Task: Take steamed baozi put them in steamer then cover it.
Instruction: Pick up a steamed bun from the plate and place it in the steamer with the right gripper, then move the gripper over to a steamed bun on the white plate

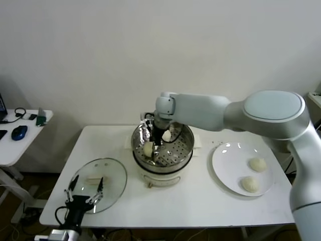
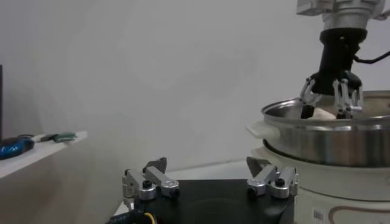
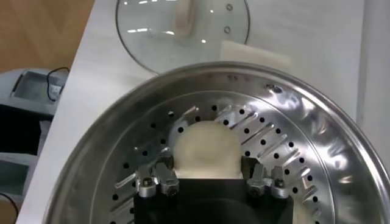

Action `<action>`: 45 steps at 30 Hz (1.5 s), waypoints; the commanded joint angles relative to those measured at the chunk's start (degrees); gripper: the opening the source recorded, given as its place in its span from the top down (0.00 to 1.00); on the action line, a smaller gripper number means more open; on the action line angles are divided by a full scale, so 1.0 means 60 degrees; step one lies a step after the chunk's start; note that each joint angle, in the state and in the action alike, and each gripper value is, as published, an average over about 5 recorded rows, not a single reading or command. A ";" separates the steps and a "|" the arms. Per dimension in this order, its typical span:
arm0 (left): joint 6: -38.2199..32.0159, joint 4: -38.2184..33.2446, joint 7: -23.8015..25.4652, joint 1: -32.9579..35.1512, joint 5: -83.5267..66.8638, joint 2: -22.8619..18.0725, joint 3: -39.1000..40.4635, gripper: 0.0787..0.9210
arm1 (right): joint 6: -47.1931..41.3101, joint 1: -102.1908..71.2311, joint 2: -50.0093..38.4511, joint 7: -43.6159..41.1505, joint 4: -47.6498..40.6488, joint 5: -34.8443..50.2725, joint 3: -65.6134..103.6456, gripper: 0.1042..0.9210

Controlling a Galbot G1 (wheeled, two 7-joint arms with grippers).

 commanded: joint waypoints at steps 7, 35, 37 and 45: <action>-0.0094 0.0219 -0.0010 0.0058 -0.0093 0.0061 -0.0020 0.12 | 0.0025 -0.0351 0.0146 0.0057 -0.0430 -0.0407 0.0180 0.26; 0.0033 0.0131 -0.0038 0.0058 -0.0047 0.0049 -0.0010 0.12 | 0.0974 0.3387 -0.6451 -0.1202 0.4710 -0.2420 -0.1070 0.12; 0.0058 0.0130 -0.0036 0.0025 -0.0005 0.0031 0.0005 0.12 | 0.0983 0.3038 -0.7237 -0.1254 0.4909 -0.3126 -0.0944 0.12; 0.0149 0.0047 -0.0037 0.0043 0.0113 -0.0033 -0.0044 0.12 | 0.0988 0.0803 -0.9109 -0.1414 0.4757 -0.5281 0.0282 0.12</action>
